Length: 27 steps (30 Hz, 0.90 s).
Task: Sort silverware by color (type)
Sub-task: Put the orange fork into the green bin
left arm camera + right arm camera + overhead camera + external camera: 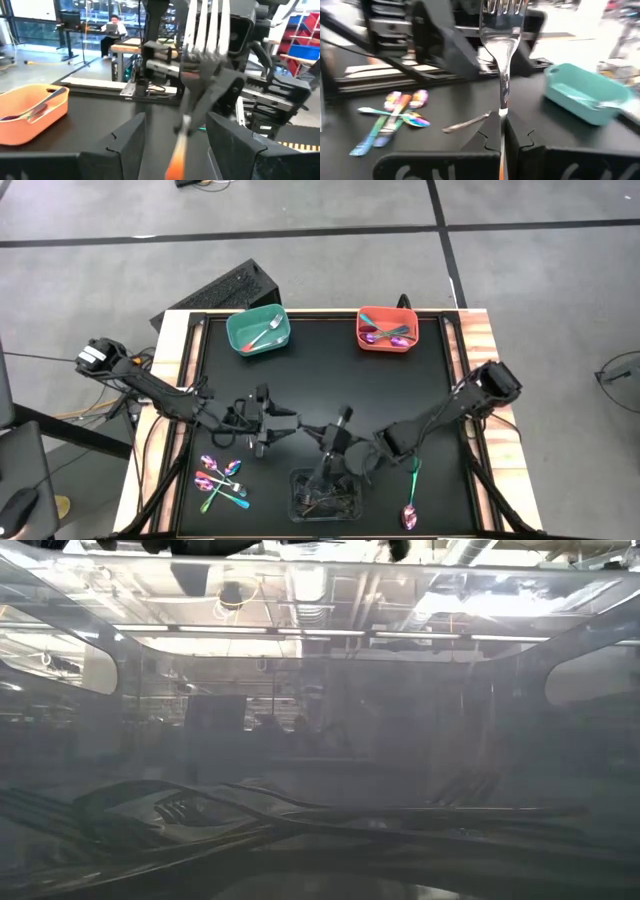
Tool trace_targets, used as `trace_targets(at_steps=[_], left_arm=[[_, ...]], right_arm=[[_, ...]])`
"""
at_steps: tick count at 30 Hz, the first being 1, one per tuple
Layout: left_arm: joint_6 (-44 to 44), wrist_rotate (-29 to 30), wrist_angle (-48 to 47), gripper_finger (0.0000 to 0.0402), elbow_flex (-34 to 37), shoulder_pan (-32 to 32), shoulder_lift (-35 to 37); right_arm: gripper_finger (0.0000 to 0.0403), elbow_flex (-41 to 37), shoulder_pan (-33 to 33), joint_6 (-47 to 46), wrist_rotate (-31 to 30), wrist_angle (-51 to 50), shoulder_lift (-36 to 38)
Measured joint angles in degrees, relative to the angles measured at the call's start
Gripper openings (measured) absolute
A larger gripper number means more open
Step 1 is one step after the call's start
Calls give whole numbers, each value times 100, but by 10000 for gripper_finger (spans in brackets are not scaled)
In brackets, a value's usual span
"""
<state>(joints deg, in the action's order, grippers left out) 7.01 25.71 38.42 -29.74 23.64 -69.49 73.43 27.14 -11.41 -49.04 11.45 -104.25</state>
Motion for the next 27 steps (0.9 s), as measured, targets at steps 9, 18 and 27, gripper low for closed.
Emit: trace_targets(at_steps=[9,18,27], left_arm=[[-481,-907,296,192,0,0,-2],[-788,-1001,603,155,-47,-69,-2],[-802,-1632,582,81,-48,-378,-2]], right_arm=[[11,0,-192,290,881,460,-4],[11,0,-257,288,1169,456,-4],[11,0,-257,436,1169,668,-7]])
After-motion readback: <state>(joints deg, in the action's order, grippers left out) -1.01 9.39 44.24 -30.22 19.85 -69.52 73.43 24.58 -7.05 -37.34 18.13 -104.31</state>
